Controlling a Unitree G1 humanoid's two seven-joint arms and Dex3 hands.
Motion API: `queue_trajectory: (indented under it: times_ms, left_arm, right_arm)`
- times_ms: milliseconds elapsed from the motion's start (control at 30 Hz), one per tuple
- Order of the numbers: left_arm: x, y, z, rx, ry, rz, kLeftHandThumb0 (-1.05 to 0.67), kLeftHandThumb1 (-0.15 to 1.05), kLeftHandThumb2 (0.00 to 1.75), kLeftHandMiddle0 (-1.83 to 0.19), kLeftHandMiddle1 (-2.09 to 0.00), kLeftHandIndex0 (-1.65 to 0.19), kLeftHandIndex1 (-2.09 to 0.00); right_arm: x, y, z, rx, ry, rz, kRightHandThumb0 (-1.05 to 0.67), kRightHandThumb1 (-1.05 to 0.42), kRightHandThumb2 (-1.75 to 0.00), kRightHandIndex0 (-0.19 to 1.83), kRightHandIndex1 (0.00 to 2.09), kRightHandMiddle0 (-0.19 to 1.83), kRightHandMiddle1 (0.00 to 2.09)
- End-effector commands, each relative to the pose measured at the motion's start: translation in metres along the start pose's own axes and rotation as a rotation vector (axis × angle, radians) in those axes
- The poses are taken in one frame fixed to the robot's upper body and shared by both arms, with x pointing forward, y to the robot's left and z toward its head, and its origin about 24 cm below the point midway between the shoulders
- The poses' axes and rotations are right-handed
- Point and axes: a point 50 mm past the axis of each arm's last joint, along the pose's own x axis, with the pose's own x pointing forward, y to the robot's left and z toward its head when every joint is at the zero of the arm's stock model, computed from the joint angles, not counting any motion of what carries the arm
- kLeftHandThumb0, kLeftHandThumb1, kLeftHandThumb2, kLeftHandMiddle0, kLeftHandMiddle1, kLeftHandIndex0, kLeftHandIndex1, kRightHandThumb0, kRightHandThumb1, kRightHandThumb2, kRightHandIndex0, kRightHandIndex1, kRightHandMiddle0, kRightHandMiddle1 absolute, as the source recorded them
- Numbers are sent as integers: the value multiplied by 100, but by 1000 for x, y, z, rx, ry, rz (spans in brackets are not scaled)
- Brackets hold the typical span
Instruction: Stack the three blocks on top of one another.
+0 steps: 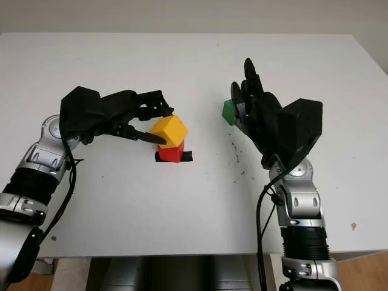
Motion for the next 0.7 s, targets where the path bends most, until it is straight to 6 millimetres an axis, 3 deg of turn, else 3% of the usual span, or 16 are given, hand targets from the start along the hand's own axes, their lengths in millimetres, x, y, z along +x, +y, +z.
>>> queue_trajectory:
  times_ms: [0, 667]
  left_arm:
    - [0, 2, -1, 5, 9, 5, -51, 99, 6, -15, -5, -30, -171]
    - [1, 6, 5, 58, -3, 31, -50, 100, 5, -11, -5, -25, -168]
  right_arm:
    - [-1, -3, 4, -15, -18, -6, -75, -105, -66, -19, 0, -19, 0]
    - [-2, -1, 3, -3, -14, -4, -75, -105, -65, -19, 0, -19, 0]
